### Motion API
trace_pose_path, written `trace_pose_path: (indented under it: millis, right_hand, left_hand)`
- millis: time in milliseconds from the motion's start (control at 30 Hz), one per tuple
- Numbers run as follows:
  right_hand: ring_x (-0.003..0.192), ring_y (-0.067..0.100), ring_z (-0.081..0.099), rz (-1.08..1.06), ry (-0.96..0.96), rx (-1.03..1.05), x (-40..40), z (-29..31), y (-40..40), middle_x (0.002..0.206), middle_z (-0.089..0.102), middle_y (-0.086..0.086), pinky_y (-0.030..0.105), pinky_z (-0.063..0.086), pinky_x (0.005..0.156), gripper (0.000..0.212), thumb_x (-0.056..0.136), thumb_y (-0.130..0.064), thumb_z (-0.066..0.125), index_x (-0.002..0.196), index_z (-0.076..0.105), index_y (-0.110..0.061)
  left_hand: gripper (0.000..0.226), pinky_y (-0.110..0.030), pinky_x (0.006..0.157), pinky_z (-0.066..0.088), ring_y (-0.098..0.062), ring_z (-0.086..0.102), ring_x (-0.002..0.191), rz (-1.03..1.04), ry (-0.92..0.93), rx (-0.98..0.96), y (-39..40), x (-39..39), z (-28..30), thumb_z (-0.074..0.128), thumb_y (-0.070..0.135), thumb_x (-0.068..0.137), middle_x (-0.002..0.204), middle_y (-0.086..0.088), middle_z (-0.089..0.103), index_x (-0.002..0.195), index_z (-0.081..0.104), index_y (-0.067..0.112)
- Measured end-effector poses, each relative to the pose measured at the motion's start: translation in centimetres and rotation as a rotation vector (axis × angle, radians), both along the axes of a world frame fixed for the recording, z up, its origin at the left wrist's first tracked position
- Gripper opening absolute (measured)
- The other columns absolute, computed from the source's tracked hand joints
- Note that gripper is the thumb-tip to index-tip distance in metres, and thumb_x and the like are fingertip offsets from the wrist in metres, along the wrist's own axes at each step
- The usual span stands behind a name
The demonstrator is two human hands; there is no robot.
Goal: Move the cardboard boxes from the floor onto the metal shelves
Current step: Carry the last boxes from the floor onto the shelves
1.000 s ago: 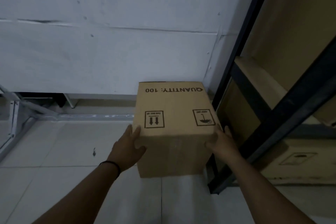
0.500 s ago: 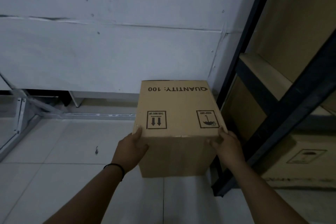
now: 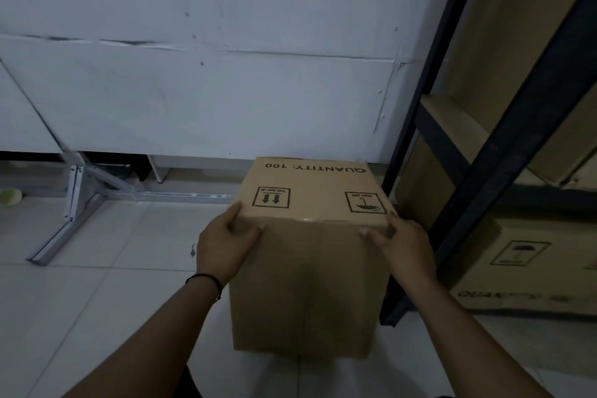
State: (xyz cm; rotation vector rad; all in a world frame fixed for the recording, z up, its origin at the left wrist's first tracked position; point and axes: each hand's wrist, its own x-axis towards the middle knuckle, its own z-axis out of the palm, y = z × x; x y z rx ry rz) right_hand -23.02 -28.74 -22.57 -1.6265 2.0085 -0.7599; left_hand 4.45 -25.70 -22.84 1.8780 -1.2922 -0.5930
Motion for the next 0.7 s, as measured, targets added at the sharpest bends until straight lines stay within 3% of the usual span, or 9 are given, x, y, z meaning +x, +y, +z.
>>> trace_pose_path:
  millis: [133, 233, 300, 367, 400, 500, 533, 600, 700]
  right_hand:
    - [0.111, 0.024, 0.052, 0.015, 0.011, 0.004, 0.3, 2.4, -0.5, 0.130, 0.049, 0.009, 0.033, 0.046, 0.082, 0.066, 0.085, -0.054, 0.063, 0.141, 0.047, -0.022]
    - [0.112, 0.023, 0.053, 0.007, -0.050, -0.012, 0.4, 2.6, -1.1, 0.134, 0.050, 0.008, 0.036, 0.049, 0.087, 0.066, 0.084, -0.051, 0.065, 0.142, 0.043, -0.027]
    - [0.123, 0.027, 0.050, -0.024, -0.154, -0.008, 0.5, 2.2, -1.4, 0.144, 0.044, 0.008, 0.040, 0.047, 0.094, 0.081, 0.084, -0.049, 0.067, 0.151, 0.026, -0.025]
    - [0.131, 0.031, 0.043, -0.076, -0.232, 0.036, 0.6, 1.2, -1.5, 0.151, 0.037, 0.010, 0.043, 0.043, 0.099, 0.096, 0.086, -0.049, 0.065, 0.155, 0.005, -0.022]
    - [0.131, 0.032, 0.043, -0.097, -0.259, 0.063, 0.5, 0.3, -1.3, 0.150, 0.037, 0.011, 0.043, 0.043, 0.099, 0.096, 0.086, -0.050, 0.064, 0.154, 0.004, -0.020]
    - [0.112, 0.025, 0.057, -0.094, -0.330, 0.206, 0.3, -3.8, 0.7, 0.131, 0.057, 0.008, 0.031, 0.046, 0.088, 0.080, 0.079, -0.059, 0.066, 0.141, 0.040, -0.015]
    - [0.106, 0.022, 0.061, -0.075, -0.349, 0.261, 0.1, -5.7, 1.6, 0.123, 0.063, 0.004, 0.030, 0.048, 0.088, 0.086, 0.069, -0.070, 0.067, 0.134, 0.048, -0.016]
    - [0.101, 0.019, 0.063, -0.080, -0.396, 0.341, -0.2, -8.6, 2.9, 0.115, 0.066, -0.002, 0.037, 0.052, 0.093, 0.097, 0.055, -0.080, 0.068, 0.130, 0.053, -0.019]
    - [0.101, 0.019, 0.063, -0.114, -0.406, 0.329, 0.1, -9.2, 3.0, 0.116, 0.066, -0.002, 0.035, 0.052, 0.092, 0.075, 0.072, -0.063, 0.071, 0.129, 0.053, -0.019]
  left_hand:
    - [0.060, -0.039, 0.094, 0.047, -0.024, 0.054, 0.112, 0.034, -0.001, -0.067, -0.9, 0.4, 1.3, 0.068, 0.043, 0.083, 0.128, -0.009, 0.058, 0.136, 0.049, 0.024]
    - [0.078, -0.042, 0.098, 0.044, -0.028, 0.052, 0.122, 0.015, 0.057, -0.083, -1.5, 0.6, 1.3, 0.070, 0.040, 0.084, 0.137, -0.011, 0.053, 0.148, 0.030, 0.018]
    - [0.093, -0.044, 0.099, 0.044, -0.030, 0.050, 0.125, -0.005, 0.130, -0.048, -1.6, 0.7, 0.7, 0.071, 0.038, 0.082, 0.141, -0.010, 0.050, 0.153, 0.014, 0.018]
    - [0.089, -0.047, 0.097, 0.047, -0.032, 0.051, 0.123, -0.005, 0.166, 0.051, -1.5, 0.8, -0.7, 0.071, 0.042, 0.081, 0.140, -0.010, 0.049, 0.150, 0.019, 0.020]
    - [0.082, -0.049, 0.095, 0.049, -0.031, 0.052, 0.119, 0.008, 0.203, 0.110, -1.3, 0.7, -1.6, 0.070, 0.046, 0.080, 0.137, -0.009, 0.050, 0.145, 0.028, 0.021]
    - [0.081, -0.047, 0.088, 0.053, -0.026, 0.058, 0.103, 0.061, 0.398, 0.253, -0.2, 0.9, -4.3, 0.068, 0.067, 0.070, 0.119, -0.002, 0.057, 0.133, 0.045, 0.020]
    - [0.089, -0.047, 0.087, 0.054, -0.024, 0.060, 0.100, 0.063, 0.442, 0.282, 0.0, 1.1, -5.2, 0.067, 0.076, 0.063, 0.115, 0.000, 0.060, 0.130, 0.049, 0.020]
    - [0.102, -0.048, 0.087, 0.054, -0.024, 0.063, 0.098, 0.057, 0.474, 0.300, 0.0, 1.4, -6.6, 0.061, 0.090, 0.048, 0.112, 0.000, 0.065, 0.124, 0.054, 0.022]
    - [0.098, -0.049, 0.089, 0.052, -0.026, 0.062, 0.099, 0.087, 0.457, 0.274, -0.2, 1.1, -6.7, 0.059, 0.090, 0.051, 0.110, 0.000, 0.064, 0.120, 0.056, 0.021]
